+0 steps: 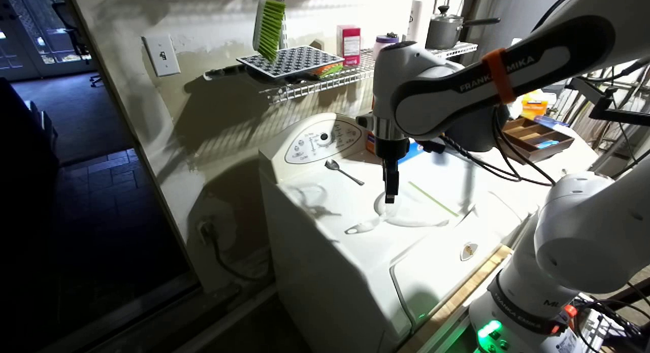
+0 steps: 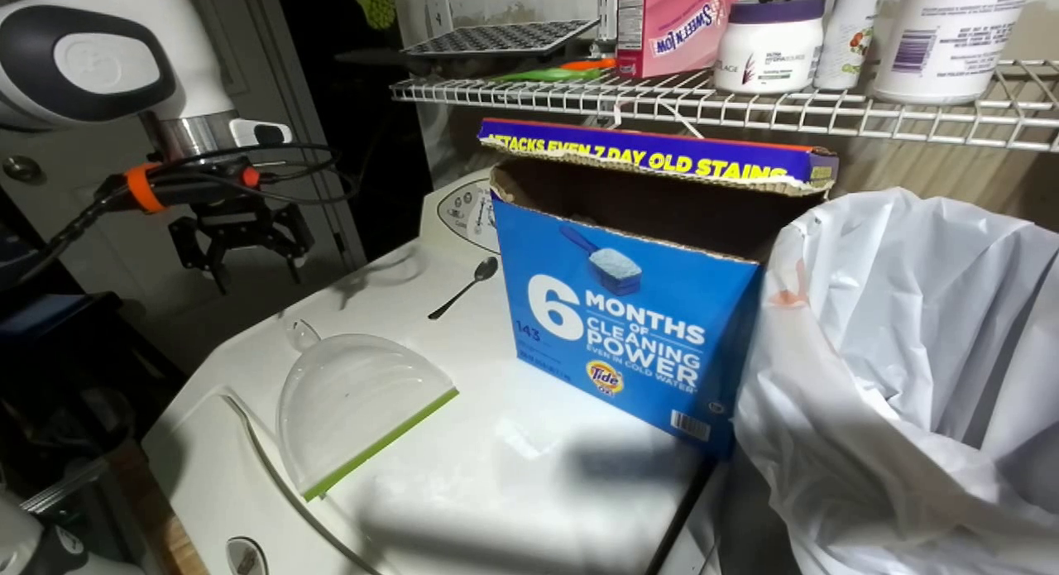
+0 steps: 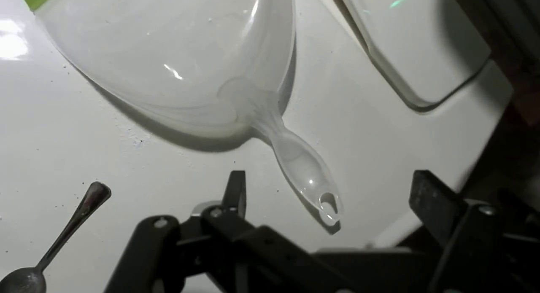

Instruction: Turn the dust pan around

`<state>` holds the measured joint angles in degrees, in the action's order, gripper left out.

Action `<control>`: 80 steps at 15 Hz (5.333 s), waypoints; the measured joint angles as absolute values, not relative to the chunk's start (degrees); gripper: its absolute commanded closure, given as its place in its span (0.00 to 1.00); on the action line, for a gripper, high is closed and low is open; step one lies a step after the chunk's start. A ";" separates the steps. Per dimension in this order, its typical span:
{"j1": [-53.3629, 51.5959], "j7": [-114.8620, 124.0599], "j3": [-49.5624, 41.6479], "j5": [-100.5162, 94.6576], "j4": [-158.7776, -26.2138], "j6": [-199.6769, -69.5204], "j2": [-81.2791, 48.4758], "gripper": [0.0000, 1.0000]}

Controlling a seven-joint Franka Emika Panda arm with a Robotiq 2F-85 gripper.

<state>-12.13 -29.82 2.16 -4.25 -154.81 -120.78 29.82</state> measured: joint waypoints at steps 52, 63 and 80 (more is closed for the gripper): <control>-12.25 -26.46 7.79 -17.03 -153.28 -136.97 6.93 0.83; -9.06 -32.24 0.69 -10.77 -151.58 -138.95 15.68 0.84; -13.17 -55.12 -12.87 7.22 -153.31 -139.31 36.19 0.84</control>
